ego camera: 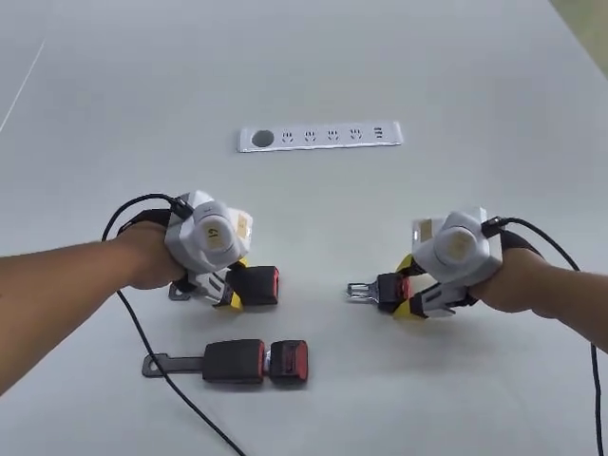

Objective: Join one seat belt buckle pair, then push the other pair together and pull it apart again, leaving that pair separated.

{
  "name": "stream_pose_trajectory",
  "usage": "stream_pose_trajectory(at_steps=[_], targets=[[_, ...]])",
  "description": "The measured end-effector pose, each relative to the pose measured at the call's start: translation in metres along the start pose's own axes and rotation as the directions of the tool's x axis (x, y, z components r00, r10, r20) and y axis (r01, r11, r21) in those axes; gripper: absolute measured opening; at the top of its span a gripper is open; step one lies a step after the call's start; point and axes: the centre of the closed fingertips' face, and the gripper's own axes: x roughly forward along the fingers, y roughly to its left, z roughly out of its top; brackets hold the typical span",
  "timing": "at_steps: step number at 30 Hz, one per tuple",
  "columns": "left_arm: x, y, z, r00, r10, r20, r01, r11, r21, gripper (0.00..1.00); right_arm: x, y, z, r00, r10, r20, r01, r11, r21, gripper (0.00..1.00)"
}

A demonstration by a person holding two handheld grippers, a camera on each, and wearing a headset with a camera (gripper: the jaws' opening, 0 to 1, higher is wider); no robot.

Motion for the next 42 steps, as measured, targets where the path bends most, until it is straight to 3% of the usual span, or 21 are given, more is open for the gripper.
stream_pose_trajectory(at_steps=[10,13,15,17,19,23,25,28,31,33,34,36,38,39,40,41,42], targets=[[-0.001,-0.002,0.001,0.9999,0.002,-0.012,-0.002,1.0,0.004,0.34,-0.005,-0.001,-0.008,0.9997,-0.01,-0.022,0.011,0.999,0.03,0.38],[-0.001,-0.004,0.001,0.9997,-0.005,-0.025,0.005,1.0,0.007,0.36,-0.006,-0.001,-0.011,0.999,-0.027,-0.034,0.028,0.999,0.038,0.5],[-0.002,-0.01,0.003,0.9994,-0.023,-0.025,0.021,0.997,-0.073,0.41,-0.008,-0.007,-0.012,0.997,-0.075,-0.022,0.076,0.995,0.058,0.68],[-0.003,-0.009,0.004,0.9998,-0.002,-0.021,-0.001,0.991,-0.137,0.6,-0.014,-0.008,-0.01,0.995,-0.099,0.01,0.098,0.989,0.114,0.72],[-0.008,-0.005,0.015,0.998,0.038,0.05,-0.029,0.984,-0.176,0.71,-0.021,-0.013,-0.006,0.9877,-0.147,0.053,0.139,0.982,0.131,0.72],[-0.021,-0.001,0.025,0.9868,0.095,0.131,-0.057,0.962,-0.267,0.74,-0.032,-0.017,-0.002,0.9684,-0.229,0.098,0.206,0.957,0.204,0.76],[-0.028,-0.001,0.027,0.9767,0.145,0.158,-0.085,0.939,-0.334,0.78,-0.04,-0.022,0.006,0.9391,-0.305,0.159,0.251,0.923,0.292,0.77],[-0.039,-0.001,0.032,0.9529,0.213,0.216,-0.115,0.912,-0.393,0.81,-0.048,-0.025,0.013,0.9014,-0.384,0.2,0.292,0.88,0.375,0.79],[-0.051,-0.003,0.034,0.9243,0.285,0.254,-0.138,0.87,-0.474,0.85,-0.057,-0.023,0.021,0.8583,-0.454,0.239,0.313,0.833,0.456,0.8],[-0.062,-0.005,0.034,0.8924,0.352,0.282,-0.151,0.823,-0.548,0.87,-0.066,-0.02,0.029,0.8196,-0.506,0.268,0.328,0.799,0.504,0.82],[-0.065,-0.007,0.034,0.8829,0.369,0.29,-0.151,0.808,-0.569,0.89,-0.068,-0.018,0.031,0.8121,-0.516,0.272,0.332,0.792,0.513,0.83],[-0.075,-0.008,0.033,0.8482,0.427,0.313,-0.158,0.768,-0.62,0.91,-0.073,-0.014,0.033,0.7934,-0.545,0.271,0.352,0.774,0.526,0.85],[-0.083,-0.014,0.034,0.8265,0.462,0.322,-0.16,0.741,-0.652,0.92,-0.077,-0.01,0.036,0.774,-0.569,0.277,0.354,0.752,0.556,0.85],[-0.088,-0.015,0.033,0.8103,0.485,0.329,-0.16,0.723,-0.672,0.93,-0.08,-0.007,0.036,0.7619,-0.585,0.278,0.357,0.738,0.573,0.86],[-0.092,-0.018,0.032,0.7929,0.508,0.336,-0.151,0.699,-0.699,0.94,-0.081,-0.003,0.036,0.7564,-0.594,0.274,0.36,0.728,0.584,0.86],[-0.096,-0.022,0.033,0.782,0.523,0.339,-0.145,0.682,-0.717,0.95,-0.083,0.001,0.037,0.7508,-0.601,0.275,0.359,0.72,0.594,0.86],[-0.1,-0.03,0.032,0.7793,0.529,0.336,-0.146,0.674,-0.724,0.95,-0.084,0.003,0.039,0.7437,-0.606,0.281,0.356,0.715,0.602,0.87]])
